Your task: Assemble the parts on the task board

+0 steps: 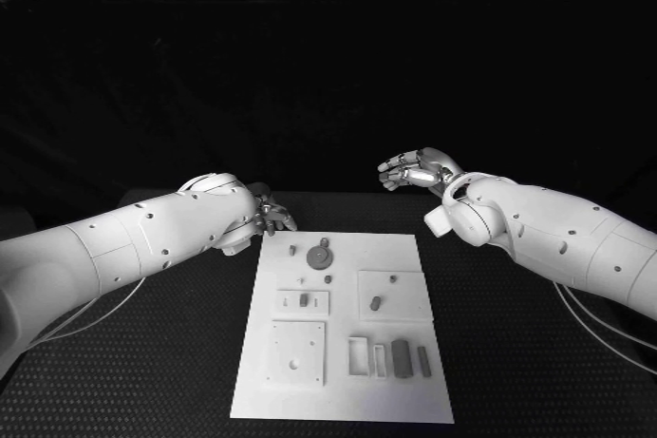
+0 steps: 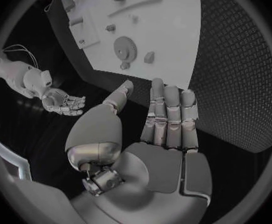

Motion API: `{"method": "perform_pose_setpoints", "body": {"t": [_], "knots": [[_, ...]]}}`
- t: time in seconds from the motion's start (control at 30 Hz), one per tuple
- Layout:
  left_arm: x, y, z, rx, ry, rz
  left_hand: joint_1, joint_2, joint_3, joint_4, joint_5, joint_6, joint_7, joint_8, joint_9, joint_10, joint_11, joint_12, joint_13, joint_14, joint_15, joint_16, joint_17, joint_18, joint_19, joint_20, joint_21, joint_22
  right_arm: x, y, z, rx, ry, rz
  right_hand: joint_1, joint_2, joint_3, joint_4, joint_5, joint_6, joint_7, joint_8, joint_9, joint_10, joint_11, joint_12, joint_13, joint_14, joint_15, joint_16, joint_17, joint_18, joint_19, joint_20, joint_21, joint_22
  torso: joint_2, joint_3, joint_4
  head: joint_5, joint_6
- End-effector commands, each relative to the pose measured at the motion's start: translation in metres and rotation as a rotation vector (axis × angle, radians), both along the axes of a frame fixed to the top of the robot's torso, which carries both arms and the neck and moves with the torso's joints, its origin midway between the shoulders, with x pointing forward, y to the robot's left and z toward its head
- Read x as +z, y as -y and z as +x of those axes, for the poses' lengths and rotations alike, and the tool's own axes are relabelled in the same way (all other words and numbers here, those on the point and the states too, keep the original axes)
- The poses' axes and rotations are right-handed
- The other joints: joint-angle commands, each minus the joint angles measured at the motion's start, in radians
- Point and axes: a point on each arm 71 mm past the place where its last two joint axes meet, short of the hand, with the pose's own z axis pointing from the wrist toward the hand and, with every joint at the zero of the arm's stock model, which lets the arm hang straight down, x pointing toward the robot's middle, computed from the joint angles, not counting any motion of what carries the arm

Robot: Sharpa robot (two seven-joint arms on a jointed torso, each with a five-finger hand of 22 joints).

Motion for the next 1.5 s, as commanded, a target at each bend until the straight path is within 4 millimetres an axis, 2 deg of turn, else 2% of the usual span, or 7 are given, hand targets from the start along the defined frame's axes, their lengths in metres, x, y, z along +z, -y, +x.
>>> {"method": "perform_pose_setpoints", "body": {"t": [0.03,0.23,0.37,0.67,1.2,1.37,1.5], "knots": [[-0.003,0.001,0.002,-0.04,-0.005,0.049,-0.011,-0.008,-0.012,0.01,-0.01,0.001,-0.009,0.006,-0.003,0.007,-0.002,0.015,0.01,0.012,-0.01,0.017,0.009,-0.007,0.01,-0.104,0.008,0.006,0.0,-0.002,-0.001,0.016,0.001,0.007,-0.01,0.001,-0.005,0.0,0.006,-0.006,0.041,0.007,-0.001,0.007,-0.001,-0.007,0.001,-0.004,0.001,-0.004,-0.002,-0.016,-0.007,-0.001,-0.005,0.001,0.004,-0.0006,-0.0048,0.005,0.001],[-0.011,-0.003,0.004,-0.029,-0.03,0.065,-0.072,-0.026,-0.028,0.073,-0.046,0.001,-0.014,0.017,-0.008,0.002,-0.009,0.04,0.029,0.007,-0.017,0.043,0.02,-0.002,0.013,-0.113,0.014,0.018,0.001,-0.001,-0.001,0.015,0.002,0.007,-0.009,0.001,-0.005,-0.001,0.007,-0.006,0.041,0.007,-0.001,0.007,-0.001,-0.007,0.001,-0.004,0.001,-0.004,-0.002,-0.016,-0.007,-0.001,-0.006,0.002,0.006,-0.0014,-0.0044,0.006,0.002],[-0.017,-0.002,0.004,-0.033,-0.047,0.07,-0.103,-0.036,-0.036,0.104,-0.05,0.005,-0.018,0.025,-0.007,0.005,-0.012,0.054,0.038,0.011,-0.021,0.058,0.025,0.001,0.017,-0.117,0.02,0.025,0.001,-0.001,-0.002,0.016,0.002,0.007,-0.009,0.001,-0.005,-0.001,0.007,-0.006,0.041,0.007,-0.001,0.007,-0.001,-0.007,0.001,-0.004,0.001,-0.004,-0.002,-0.016,-0.007,-0.001,-0.006,0.002,0.005,-0.0012,-0.0041,0.006,0.0],[-0.028,-0.001,0.004,-0.04,-0.082,0.058,-0.134,-0.026,-0.038,0.149,-0.05,0.015,-0.025,0.042,0.0,0.003,-0.019,0.071,0.049,0.009,-0.028,0.075,0.029,0.005,0.016,-0.123,0.028,0.037,0.001,-0.003,-0.002,0.022,0.002,0.009,-0.009,0.001,-0.005,-0.001,0.008,-0.005,0.041,0.007,-0.002,0.007,-0.001,-0.007,0.001,-0.004,0.001,-0.004,-0.002,-0.015,-0.007,-0.001,-0.006,0.003,0.005,-0.0015,-0.0048,0.001,-0.003],[-0.034,0.0,0.002,-0.056,-0.128,0.039,-0.107,0.024,-0.05,0.132,-0.04,0.035,-0.03,0.041,0.006,0.005,-0.023,0.072,0.049,0.003,-0.032,0.085,0.026,0.005,0.009,-0.126,0.032,0.051,0.001,-0.003,-0.002,0.022,0.002,0.009,-0.008,0.002,-0.005,-0.001,0.01,-0.005,0.041,0.007,-0.002,0.008,-0.001,-0.008,0.001,-0.004,0.001,-0.003,-0.003,-0.015,-0.007,-0.001,-0.007,0.004,0.005,0.0004,-0.0021,-0.004,-0.014],[-0.035,0.003,0.0,-0.071,-0.145,0.026,-0.092,0.037,-0.057,0.112,0.004,0.045,-0.031,0.04,0.015,0.006,-0.024,0.073,0.048,0.003,-0.032,0.089,0.023,0.002,0.011,-0.127,0.032,0.056,0.001,-0.004,-0.002,0.024,0.002,0.009,-0.008,0.002,-0.005,-0.002,0.01,-0.005,0.041,0.007,-0.002,0.008,-0.001,-0.008,0.001,-0.004,0.001,-0.003,-0.003,-0.015,-0.007,-0.001,-0.007,0.004,0.004,0.0011,-0.0027,-0.003,-0.017],[-0.036,0.004,0.0,-0.073,-0.146,0.025,-0.086,0.039,-0.059,0.104,0.011,0.046,-0.032,0.039,0.018,0.006,-0.024,0.073,0.048,0.003,-0.033,0.09,0.021,0.002,0.011,-0.127,0.032,0.057,0.001,-0.004,-0.002,0.023,0.002,0.009,-0.008,0.002,-0.005,-0.002,0.01,-0.005,0.041,0.007,-0.002,0.008,-0.002,-0.008,0.001,-0.004,0.001,-0.003,-0.003,-0.015,-0.007,-0.001,-0.007,0.005,0.004,0.0006,-0.0034,-0.003,-0.017]]}}
